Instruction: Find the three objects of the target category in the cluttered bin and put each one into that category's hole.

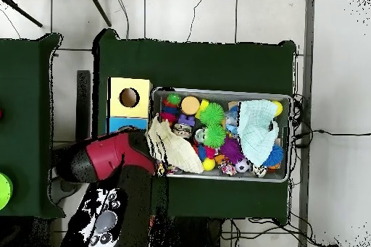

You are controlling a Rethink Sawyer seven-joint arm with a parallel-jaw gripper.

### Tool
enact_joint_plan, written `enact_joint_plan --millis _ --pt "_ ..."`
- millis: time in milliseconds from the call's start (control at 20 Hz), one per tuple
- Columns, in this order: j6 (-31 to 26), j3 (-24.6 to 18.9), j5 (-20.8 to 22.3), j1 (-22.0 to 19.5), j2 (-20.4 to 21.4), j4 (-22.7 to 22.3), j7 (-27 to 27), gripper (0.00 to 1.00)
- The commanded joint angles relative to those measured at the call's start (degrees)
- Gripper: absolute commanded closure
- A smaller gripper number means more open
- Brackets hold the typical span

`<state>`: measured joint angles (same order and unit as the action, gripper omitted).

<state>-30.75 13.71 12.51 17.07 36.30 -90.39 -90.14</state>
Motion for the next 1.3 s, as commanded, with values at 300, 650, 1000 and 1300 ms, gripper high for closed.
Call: enact_joint_plan --millis 300,650,1000,1300 --pt "-13.0 1.0 2.0 -3.6 8.8 -1.9 -1.1 0.0" --pt "-12.1 0.1 3.0 -4.0 8.0 -1.9 -2.6 0.0" --pt "0.1 -6.9 -3.4 -7.1 2.8 -3.4 -8.6 0.0" --pt "15.3 -15.4 -6.3 -14.4 5.0 -10.9 -8.5 0.0"
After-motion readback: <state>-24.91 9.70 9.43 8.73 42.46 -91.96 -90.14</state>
